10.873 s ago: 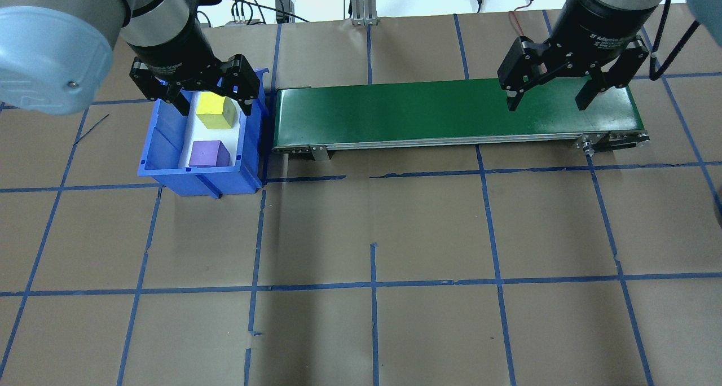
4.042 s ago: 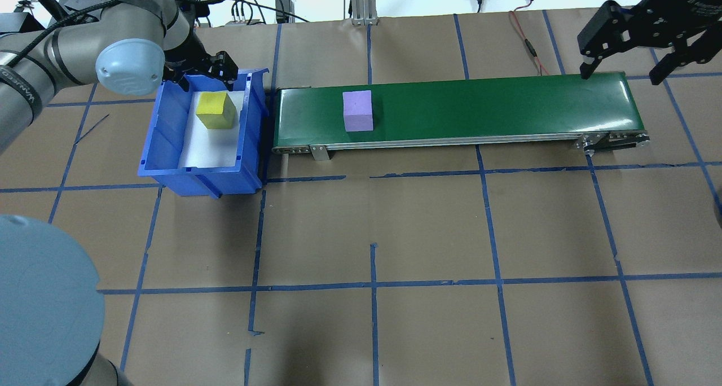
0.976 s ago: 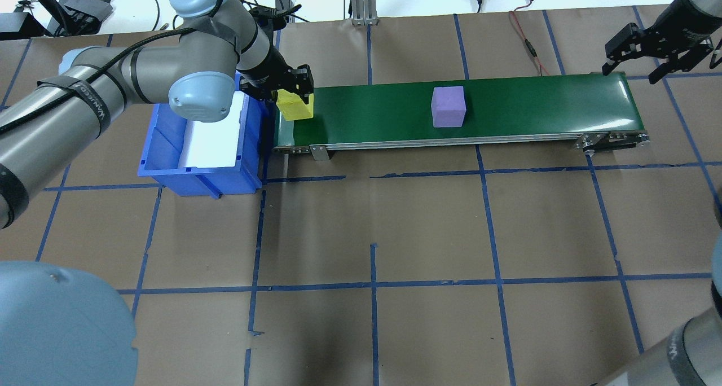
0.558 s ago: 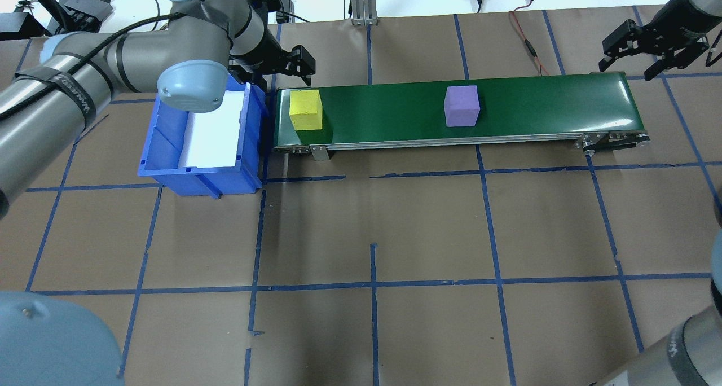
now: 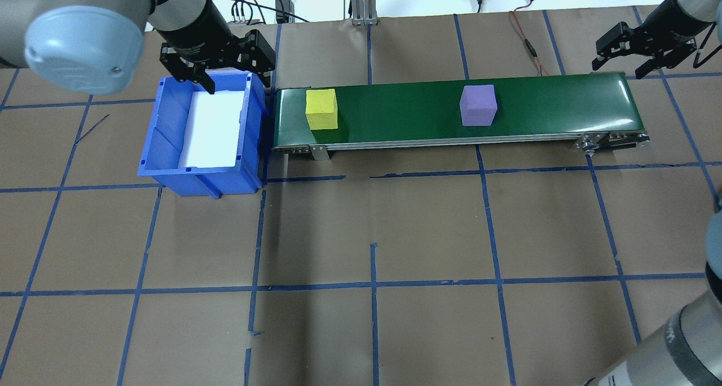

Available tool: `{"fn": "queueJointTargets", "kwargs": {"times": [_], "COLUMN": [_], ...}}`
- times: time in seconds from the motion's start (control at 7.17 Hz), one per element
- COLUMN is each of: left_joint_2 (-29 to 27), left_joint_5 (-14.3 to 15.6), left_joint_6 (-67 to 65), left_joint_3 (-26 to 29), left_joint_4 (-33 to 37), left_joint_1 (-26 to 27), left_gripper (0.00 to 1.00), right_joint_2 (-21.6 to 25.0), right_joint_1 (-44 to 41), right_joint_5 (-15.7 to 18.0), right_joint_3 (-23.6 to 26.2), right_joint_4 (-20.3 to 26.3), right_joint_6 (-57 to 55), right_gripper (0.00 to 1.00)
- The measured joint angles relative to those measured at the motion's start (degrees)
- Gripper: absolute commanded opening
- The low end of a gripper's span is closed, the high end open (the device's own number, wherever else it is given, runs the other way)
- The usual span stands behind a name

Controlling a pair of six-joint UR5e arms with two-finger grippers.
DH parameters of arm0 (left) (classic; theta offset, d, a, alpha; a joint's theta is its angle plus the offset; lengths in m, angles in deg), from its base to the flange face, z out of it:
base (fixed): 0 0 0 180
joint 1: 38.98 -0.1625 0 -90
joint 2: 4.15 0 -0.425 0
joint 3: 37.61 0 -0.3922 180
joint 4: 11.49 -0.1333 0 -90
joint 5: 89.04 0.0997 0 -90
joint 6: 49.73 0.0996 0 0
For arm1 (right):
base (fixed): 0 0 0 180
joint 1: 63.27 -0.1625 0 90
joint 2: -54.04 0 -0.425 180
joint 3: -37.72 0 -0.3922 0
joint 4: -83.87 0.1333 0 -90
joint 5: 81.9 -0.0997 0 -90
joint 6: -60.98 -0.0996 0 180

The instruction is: Move block left to right into plate

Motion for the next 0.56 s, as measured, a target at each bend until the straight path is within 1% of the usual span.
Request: {"fn": "queueJointTargets", "kwargs": {"times": [0.14,0.28,0.56], "left_joint_2": [1.5,2.2,3.2], "left_joint_5": [0.5,1.3,2.0], "left_joint_6": [-0.1,-0.3,-0.4], "left_joint_3": [-0.1,-0.2,-0.3], "left_joint_4": [4.0,6.3,9.2], "left_joint_1": [-0.2,-0.3,-1.2], "left_gripper": [1.00,1.00,1.00], "right_joint_2": [-0.3,-0.4,-0.7], "right_joint_1": [0.0,0.0,0.0], "right_joint_5": [-0.4,-1.1,-2.3], "right_joint_3": [0.2,0.4,1.3], "right_joint_4": [-0.4,-0.6,-0.9], "right_joint_6": [0.3,0.6,1.0], "right_gripper": [1.00,1.00,1.00]}}
